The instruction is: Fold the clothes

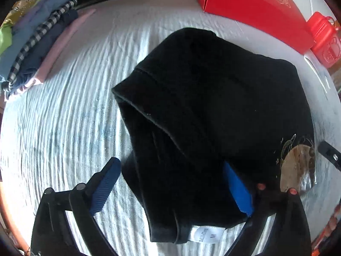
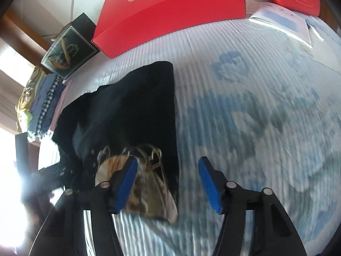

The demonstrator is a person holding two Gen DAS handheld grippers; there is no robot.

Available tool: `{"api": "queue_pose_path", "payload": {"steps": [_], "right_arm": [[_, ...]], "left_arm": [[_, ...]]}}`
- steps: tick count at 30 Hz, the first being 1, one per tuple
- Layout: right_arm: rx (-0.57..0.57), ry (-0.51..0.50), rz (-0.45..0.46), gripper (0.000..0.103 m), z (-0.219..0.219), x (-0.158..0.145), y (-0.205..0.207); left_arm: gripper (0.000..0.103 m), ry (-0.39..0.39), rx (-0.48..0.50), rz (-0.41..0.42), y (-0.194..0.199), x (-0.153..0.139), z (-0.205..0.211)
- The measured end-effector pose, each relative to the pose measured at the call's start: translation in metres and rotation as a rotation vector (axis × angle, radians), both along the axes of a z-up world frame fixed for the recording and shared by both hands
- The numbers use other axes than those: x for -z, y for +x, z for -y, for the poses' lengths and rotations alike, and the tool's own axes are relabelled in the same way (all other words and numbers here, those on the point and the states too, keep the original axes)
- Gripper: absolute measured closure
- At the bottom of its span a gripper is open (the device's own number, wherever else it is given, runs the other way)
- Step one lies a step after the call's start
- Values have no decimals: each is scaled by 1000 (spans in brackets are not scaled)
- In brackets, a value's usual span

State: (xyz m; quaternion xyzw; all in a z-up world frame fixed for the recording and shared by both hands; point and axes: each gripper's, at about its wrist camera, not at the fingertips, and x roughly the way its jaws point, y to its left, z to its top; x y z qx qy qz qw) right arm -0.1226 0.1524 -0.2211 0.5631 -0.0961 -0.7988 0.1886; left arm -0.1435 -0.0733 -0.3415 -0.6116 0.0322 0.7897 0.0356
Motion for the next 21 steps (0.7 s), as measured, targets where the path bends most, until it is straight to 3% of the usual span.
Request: {"api": "queue_pose_path", "payload": {"steps": [2,3,4,6,8,10,17,21], "right_arm": [[14,11,-4,44,8,6,-12],[15,16,-7,44,11,8,-16],[10,19,-16,44,15,9,-19],[-5,23,-33,44,22,11,-24],[-26,42,-42,43,31,15,-28],[-58,77,-23,72,43,17,-27],[-125,195,2,73,62,21,-32],[-110,176,45,73,60,23,-38]], "left_arm": [[30,20,4,18,-3,-4,-1],[53,43,14,25,-2,-7,-4],[61,59,26,31,-1,-10,-8],[61,0,69,20,-2,-9,-20],[66,-5,72,19,-4,-8,-22],[68,16,73,34,-8,-7,-21],[66,26,88,48,-26,-2,-19],[69,24,73,67,-35,-1,-18]]}}
